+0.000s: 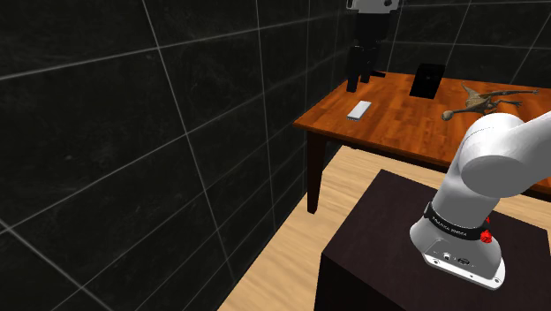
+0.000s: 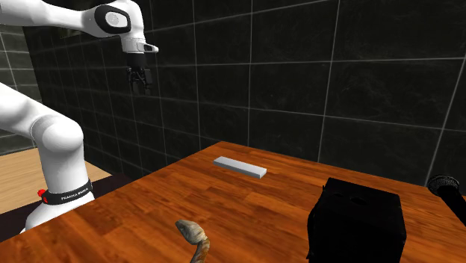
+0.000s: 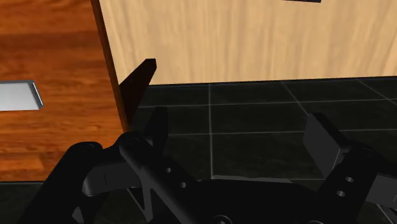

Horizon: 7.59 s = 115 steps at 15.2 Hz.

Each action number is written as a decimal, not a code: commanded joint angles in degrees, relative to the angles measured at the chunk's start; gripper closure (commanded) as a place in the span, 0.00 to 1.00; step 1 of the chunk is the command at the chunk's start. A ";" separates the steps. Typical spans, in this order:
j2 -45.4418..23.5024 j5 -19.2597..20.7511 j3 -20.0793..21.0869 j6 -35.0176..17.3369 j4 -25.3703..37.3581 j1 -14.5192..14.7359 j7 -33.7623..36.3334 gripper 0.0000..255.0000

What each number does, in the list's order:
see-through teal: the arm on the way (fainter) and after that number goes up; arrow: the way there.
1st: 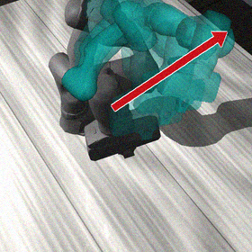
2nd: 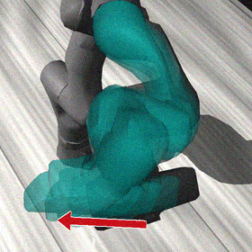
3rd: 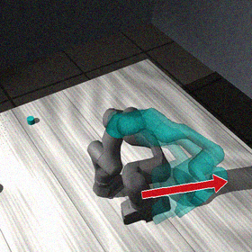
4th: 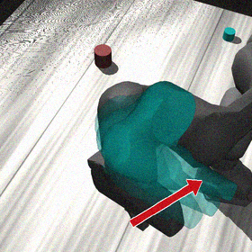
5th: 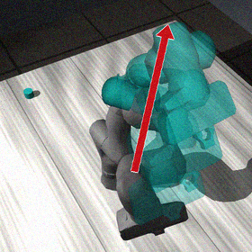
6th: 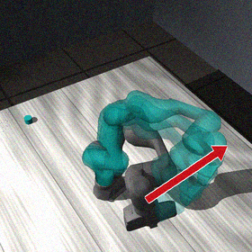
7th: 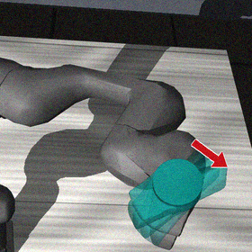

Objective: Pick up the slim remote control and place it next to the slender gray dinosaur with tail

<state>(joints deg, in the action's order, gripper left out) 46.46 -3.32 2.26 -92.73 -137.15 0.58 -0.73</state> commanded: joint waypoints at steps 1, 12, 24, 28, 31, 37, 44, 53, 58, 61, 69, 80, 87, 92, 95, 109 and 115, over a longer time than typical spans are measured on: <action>0.00 0.00 0.00 0.00 0.00 0.00 0.00 0.00; -17.93 2.86 -3.36 -13.58 3.75 -8.79 9.13 0.00; -36.49 4.45 -8.94 -23.39 11.92 -16.62 18.65 0.00; -42.18 4.24 -11.16 -25.68 15.09 -18.93 21.45 0.00; -46.27 3.78 -12.87 -27.14 17.52 -20.64 23.40 0.00; -54.00 2.12 -16.28 -29.53 22.34 -24.13 26.93 0.00; -60.32 -0.02 -18.72 -32.36 25.24 -27.11 29.23 0.00; -62.57 -0.89 -18.46 -36.09 23.67 -27.37 28.65 0.00; -62.57 -0.89 -18.46 -36.08 23.67 -27.37 28.65 1.00; -62.56 -0.89 -18.46 -36.08 23.67 -27.37 28.65 1.00; -61.72 -0.56 -18.58 -34.77 24.17 -27.28 28.85 1.00; -57.80 0.91 -19.00 -27.26 27.93 -26.91 29.72 1.00; -55.98 1.56 -19.13 -22.31 31.13 -26.78 30.09 1.00; -55.02 1.90 -19.19 -18.70 33.83 -26.73 30.27 1.00; -54.59 2.05 -19.22 -16.50 35.62 -26.71 30.34 1.00; -47.08 4.31 -21.49 -12.26 32.76 -28.91 26.38 1.00; -40.20 7.00 -24.61 -13.43 25.30 -32.00 21.06 1.00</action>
<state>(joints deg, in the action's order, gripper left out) 5.25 3.26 -21.72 -106.39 -111.19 -30.81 21.46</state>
